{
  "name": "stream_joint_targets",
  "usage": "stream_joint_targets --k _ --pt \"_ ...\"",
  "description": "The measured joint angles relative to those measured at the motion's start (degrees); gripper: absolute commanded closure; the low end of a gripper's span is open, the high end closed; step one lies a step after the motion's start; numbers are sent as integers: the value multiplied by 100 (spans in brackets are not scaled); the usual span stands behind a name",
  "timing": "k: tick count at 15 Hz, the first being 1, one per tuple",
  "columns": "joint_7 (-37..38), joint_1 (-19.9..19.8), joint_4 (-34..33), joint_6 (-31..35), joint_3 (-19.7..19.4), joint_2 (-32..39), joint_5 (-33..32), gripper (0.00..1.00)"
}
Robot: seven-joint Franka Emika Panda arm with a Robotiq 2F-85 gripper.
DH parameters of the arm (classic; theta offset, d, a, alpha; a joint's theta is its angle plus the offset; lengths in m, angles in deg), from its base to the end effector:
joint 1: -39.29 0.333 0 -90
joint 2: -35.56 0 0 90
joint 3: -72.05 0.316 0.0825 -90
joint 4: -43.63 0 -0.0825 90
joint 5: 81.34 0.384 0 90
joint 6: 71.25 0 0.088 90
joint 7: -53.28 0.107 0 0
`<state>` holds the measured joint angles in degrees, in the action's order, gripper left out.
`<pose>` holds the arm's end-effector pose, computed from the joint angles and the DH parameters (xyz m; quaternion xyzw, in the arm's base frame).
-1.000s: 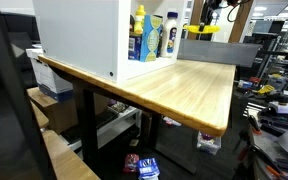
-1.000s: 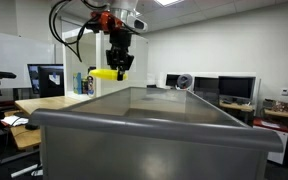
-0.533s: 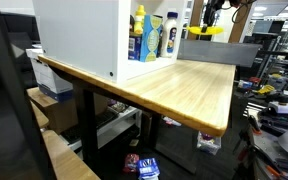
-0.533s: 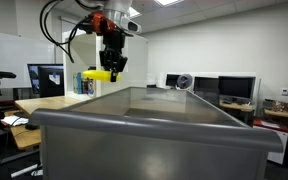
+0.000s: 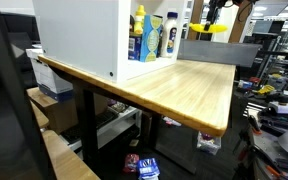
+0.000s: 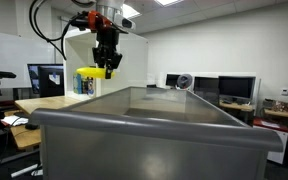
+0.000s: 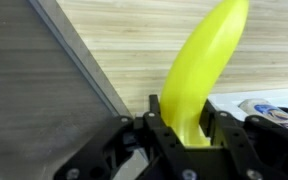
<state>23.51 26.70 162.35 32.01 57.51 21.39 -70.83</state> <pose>0.4324 -0.2141 0.5323 -0.9927 -0.0047 -0.0427 0.1126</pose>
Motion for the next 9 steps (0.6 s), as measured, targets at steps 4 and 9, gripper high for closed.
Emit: stream_joint_targets --k 4,9 --pt "-281 288 114 0 45 -167 -32 85" --pt "-664 570 221 -18 79 -264 -119 85"
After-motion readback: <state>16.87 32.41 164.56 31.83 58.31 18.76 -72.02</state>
